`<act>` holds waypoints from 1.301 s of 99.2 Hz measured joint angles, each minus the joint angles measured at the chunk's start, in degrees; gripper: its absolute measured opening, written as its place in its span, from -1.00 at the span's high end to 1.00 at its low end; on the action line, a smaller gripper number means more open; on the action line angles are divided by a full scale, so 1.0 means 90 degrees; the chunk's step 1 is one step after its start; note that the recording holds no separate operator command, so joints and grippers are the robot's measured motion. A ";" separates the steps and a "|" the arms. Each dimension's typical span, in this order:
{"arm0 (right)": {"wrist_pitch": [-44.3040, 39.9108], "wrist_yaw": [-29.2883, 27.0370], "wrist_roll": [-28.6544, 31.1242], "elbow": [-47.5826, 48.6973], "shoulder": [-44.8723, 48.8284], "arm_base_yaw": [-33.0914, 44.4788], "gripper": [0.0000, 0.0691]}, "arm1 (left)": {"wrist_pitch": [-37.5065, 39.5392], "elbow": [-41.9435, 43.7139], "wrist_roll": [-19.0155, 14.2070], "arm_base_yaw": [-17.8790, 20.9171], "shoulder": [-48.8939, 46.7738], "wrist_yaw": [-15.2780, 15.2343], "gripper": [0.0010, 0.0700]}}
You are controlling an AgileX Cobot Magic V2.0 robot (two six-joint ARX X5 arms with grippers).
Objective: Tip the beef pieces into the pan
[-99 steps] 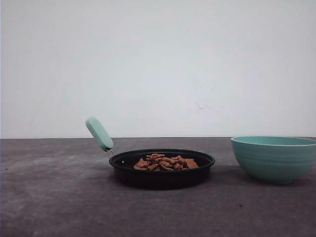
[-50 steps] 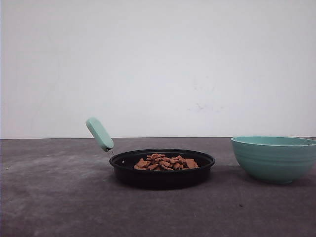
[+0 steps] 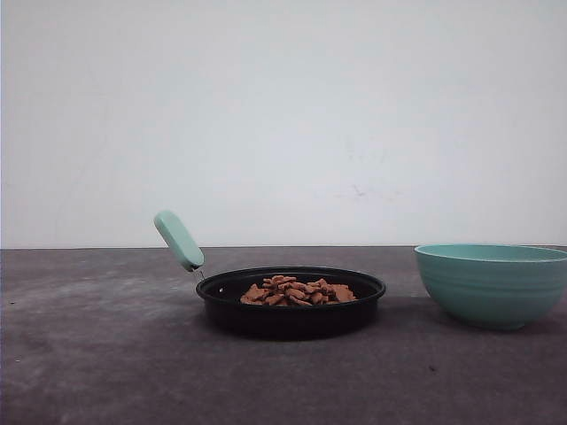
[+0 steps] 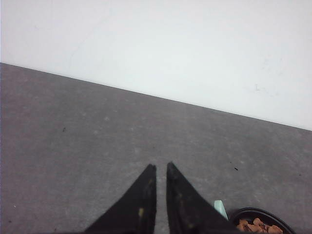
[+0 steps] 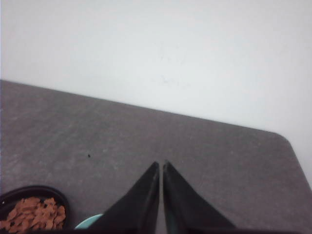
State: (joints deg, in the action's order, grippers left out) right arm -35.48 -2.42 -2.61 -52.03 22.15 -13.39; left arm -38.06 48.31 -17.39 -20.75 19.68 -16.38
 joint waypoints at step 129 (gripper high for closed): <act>0.2849 0.1610 0.0551 0.5661 -0.2441 0.1462 0.97 | 0.0005 0.0000 0.0000 0.0000 -0.0002 0.0000 0.99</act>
State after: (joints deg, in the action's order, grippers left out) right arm -9.85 12.08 2.35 -1.08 0.19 -0.23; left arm -38.02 48.31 -17.39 -20.75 19.66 -16.38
